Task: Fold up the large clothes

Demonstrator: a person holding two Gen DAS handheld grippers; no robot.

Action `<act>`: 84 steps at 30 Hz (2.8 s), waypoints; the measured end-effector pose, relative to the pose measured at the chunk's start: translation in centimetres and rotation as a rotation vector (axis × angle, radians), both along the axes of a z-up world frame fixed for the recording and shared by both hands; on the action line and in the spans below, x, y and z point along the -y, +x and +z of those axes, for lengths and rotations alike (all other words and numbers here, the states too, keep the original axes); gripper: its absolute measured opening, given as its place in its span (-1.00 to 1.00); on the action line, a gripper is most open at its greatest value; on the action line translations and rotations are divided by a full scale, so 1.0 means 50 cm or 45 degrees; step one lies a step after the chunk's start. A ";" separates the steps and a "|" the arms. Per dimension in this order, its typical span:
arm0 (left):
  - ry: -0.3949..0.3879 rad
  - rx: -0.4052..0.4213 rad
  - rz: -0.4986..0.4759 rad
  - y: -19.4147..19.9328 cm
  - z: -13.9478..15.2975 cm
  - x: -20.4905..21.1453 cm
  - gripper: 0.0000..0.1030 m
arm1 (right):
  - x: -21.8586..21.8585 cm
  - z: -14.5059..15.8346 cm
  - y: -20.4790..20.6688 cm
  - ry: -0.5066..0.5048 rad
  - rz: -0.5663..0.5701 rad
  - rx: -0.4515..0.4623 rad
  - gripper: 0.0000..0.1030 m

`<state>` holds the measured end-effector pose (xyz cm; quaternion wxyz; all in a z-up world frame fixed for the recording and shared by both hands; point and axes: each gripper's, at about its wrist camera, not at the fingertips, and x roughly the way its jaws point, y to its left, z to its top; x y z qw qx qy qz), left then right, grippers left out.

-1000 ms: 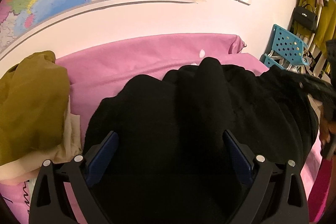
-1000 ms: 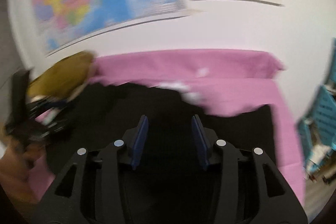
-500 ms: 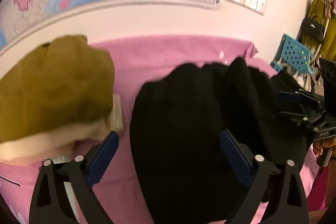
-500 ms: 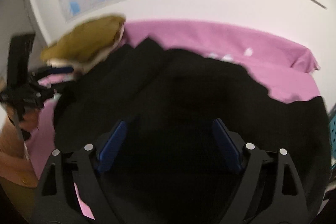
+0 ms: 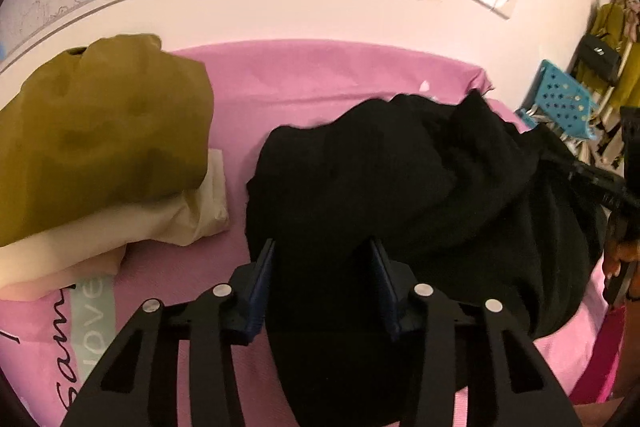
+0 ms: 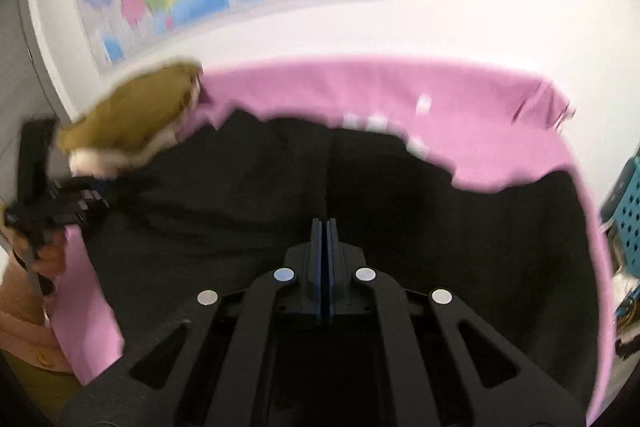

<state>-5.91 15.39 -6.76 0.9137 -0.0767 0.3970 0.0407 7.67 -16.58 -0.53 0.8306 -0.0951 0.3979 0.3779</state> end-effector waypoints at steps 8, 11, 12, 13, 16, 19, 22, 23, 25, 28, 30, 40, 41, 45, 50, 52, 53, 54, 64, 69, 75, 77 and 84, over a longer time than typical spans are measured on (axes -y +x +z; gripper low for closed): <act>0.095 0.135 -0.020 -0.026 0.062 0.029 0.30 | 0.040 0.026 -0.014 0.117 -0.050 0.005 -0.13; 0.108 0.152 -0.090 -0.011 0.072 0.057 0.30 | 0.048 0.051 -0.025 0.179 -0.030 0.023 -0.14; 0.111 0.151 -0.108 -0.006 0.072 0.065 0.31 | 0.043 0.053 -0.027 0.201 0.001 0.003 -0.14; 0.125 0.141 -0.134 0.008 0.069 0.081 0.31 | 0.035 0.053 -0.031 0.194 0.021 0.008 -0.14; 0.164 0.086 -0.153 0.045 0.049 0.106 0.31 | 0.000 0.036 -0.035 0.127 0.069 0.014 -0.15; 0.196 0.001 -0.108 0.083 0.017 0.111 0.31 | -0.019 -0.004 -0.019 0.036 0.049 -0.025 -0.22; 0.190 -0.007 -0.078 0.093 0.006 0.109 0.33 | -0.010 -0.029 -0.002 -0.001 -0.009 -0.050 -0.36; 0.183 -0.002 -0.075 0.091 0.008 0.107 0.33 | -0.004 -0.025 -0.002 0.020 -0.015 -0.058 -0.36; 0.180 0.004 -0.061 0.089 0.011 0.105 0.33 | 0.003 -0.016 -0.004 0.034 -0.025 -0.048 -0.27; 0.191 0.016 -0.048 0.081 0.016 0.109 0.33 | 0.013 0.011 -0.018 0.105 -0.024 -0.030 -0.21; 0.201 0.029 -0.047 0.076 0.020 0.112 0.34 | 0.013 0.034 -0.033 0.153 0.009 -0.001 -0.19; 0.240 0.051 -0.046 0.068 0.027 0.126 0.42 | -0.073 0.053 -0.081 0.155 0.234 0.007 -0.19; 0.237 0.051 -0.050 0.069 0.027 0.127 0.43 | -0.082 0.039 -0.072 0.127 0.216 -0.007 -0.19; 0.231 0.051 -0.040 0.068 0.026 0.122 0.47 | -0.091 -0.009 -0.026 0.040 0.128 -0.075 -0.13; 0.185 0.077 -0.016 0.056 0.040 0.102 0.49 | -0.084 -0.004 -0.026 0.052 0.099 -0.081 -0.08; 0.191 0.098 -0.011 0.048 0.047 0.098 0.49 | -0.069 0.014 -0.029 0.097 0.083 -0.063 -0.07; 0.192 0.111 -0.016 0.044 0.052 0.097 0.49 | -0.062 0.027 -0.034 0.124 0.080 -0.046 -0.07; 0.195 0.122 -0.020 0.042 0.055 0.096 0.49 | -0.056 0.037 -0.039 0.139 0.077 -0.028 -0.05; 0.225 -0.024 -0.045 0.125 0.019 0.093 0.46 | -0.093 0.022 0.009 0.042 0.015 -0.013 0.00; 0.126 -0.076 -0.082 0.152 0.005 0.079 -0.11 | -0.113 -0.030 0.043 -0.057 -0.001 -0.059 -0.09; 0.140 0.009 -0.027 0.129 0.030 0.069 -0.59 | -0.077 0.003 0.040 0.048 -0.007 -0.013 -0.96; 0.095 0.039 -0.028 0.118 0.042 0.053 -0.59 | -0.050 0.024 0.042 0.109 -0.043 0.014 -0.96; 0.139 0.037 -0.009 0.124 0.032 0.060 -0.16 | -0.051 -0.010 0.060 0.065 -0.099 -0.053 -0.91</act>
